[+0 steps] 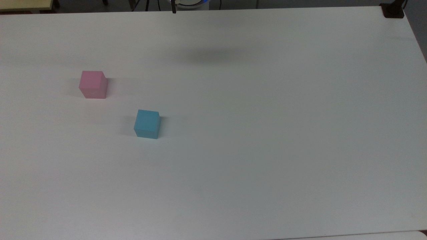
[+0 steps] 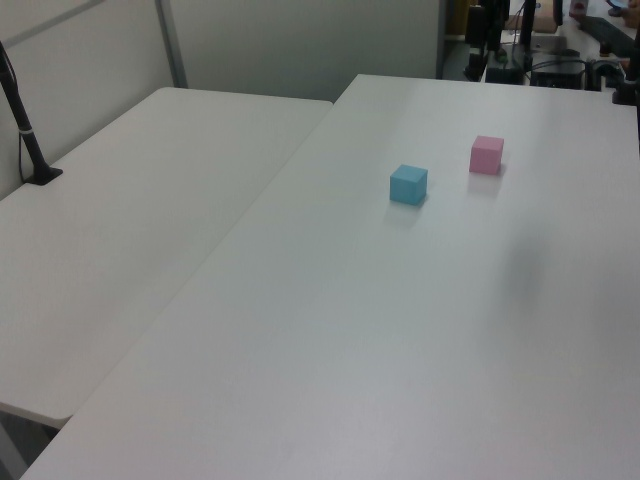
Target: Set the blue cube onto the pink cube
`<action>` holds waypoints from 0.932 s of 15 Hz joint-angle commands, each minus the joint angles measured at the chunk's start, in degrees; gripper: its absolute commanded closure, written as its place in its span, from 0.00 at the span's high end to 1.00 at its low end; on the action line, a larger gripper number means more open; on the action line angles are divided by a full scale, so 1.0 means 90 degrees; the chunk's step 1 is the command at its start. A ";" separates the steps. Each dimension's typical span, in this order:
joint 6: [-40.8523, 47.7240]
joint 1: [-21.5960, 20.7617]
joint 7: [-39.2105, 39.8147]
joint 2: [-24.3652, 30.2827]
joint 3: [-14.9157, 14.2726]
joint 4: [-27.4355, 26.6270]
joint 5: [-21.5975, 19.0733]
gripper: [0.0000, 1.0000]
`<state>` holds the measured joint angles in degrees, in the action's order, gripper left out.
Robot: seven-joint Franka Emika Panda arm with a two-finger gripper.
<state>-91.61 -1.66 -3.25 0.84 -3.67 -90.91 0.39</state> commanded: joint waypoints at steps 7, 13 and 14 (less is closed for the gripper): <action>-0.0134 -0.0050 0.0010 0.0093 -0.0110 -0.0104 -0.0054 1.00; -0.0154 -0.0050 0.0282 -0.0122 -0.0130 -0.0085 0.0151 1.00; -0.0154 -0.0040 0.0361 -0.0151 -0.0130 -0.0075 0.0200 1.00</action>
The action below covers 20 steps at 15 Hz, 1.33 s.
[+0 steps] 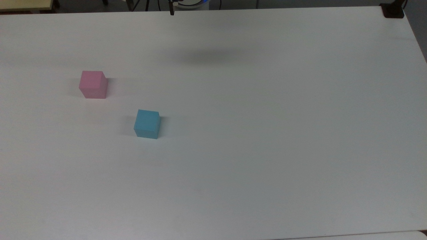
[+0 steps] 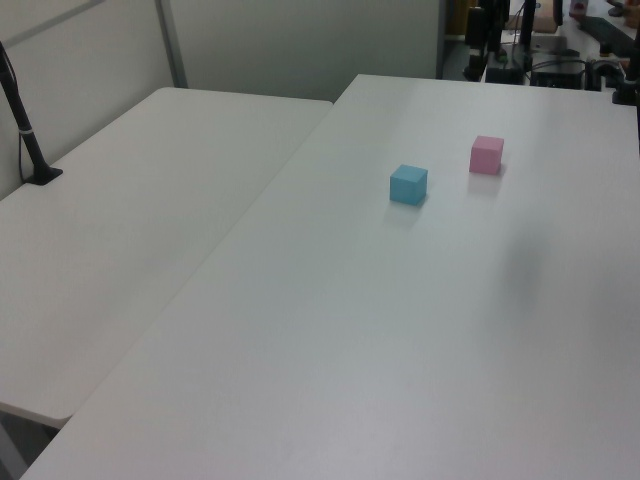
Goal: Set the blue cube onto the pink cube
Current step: 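Move the gripper down over the light-blue cube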
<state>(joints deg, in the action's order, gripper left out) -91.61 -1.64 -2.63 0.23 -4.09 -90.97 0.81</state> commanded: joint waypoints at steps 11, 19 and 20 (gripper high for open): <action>-0.2252 0.0153 -0.0235 -0.1382 -0.0083 -0.0205 0.0086 1.00; -0.3747 0.0260 -0.0558 -0.2252 -0.0073 -0.0655 0.0174 1.00; -0.3757 0.0270 -0.0548 -0.2330 -0.0083 -0.0645 0.0213 1.00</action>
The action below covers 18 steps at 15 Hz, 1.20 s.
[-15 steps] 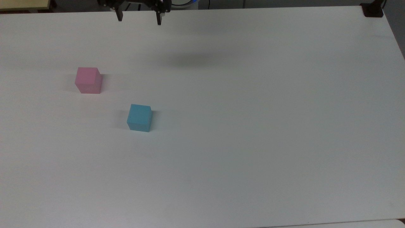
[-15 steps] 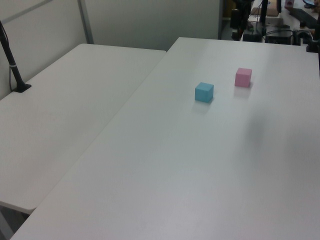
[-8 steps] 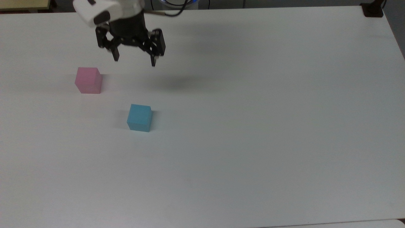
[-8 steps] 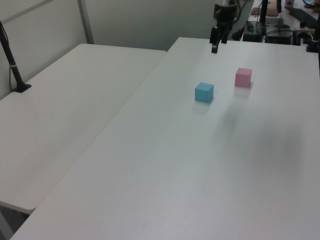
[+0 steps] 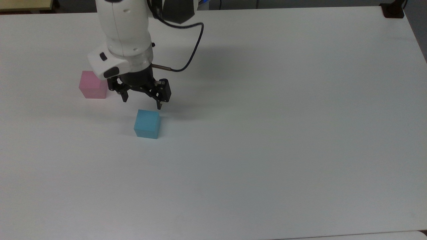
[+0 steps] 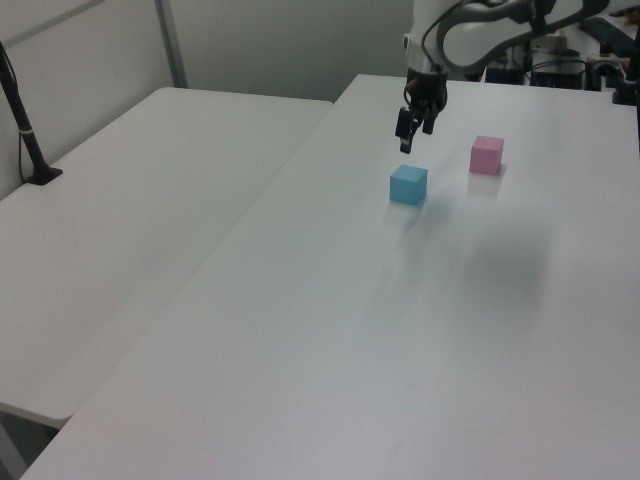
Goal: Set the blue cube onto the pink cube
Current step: 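Move the gripper down over the light-blue cube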
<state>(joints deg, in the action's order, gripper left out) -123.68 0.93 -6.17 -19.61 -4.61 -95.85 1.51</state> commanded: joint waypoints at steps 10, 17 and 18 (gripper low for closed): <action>-0.0711 0.0092 -0.0174 -0.0799 -0.0006 -0.0083 0.0544 1.00; -0.0740 0.0053 -0.0174 -0.0819 0.0033 -0.0083 0.0574 0.71; -0.0740 0.0053 -0.0174 -0.0810 0.0033 -0.0083 0.0574 0.71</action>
<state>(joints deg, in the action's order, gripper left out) -129.20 1.69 -6.33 -26.55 -4.14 -96.18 5.47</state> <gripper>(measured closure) 0.286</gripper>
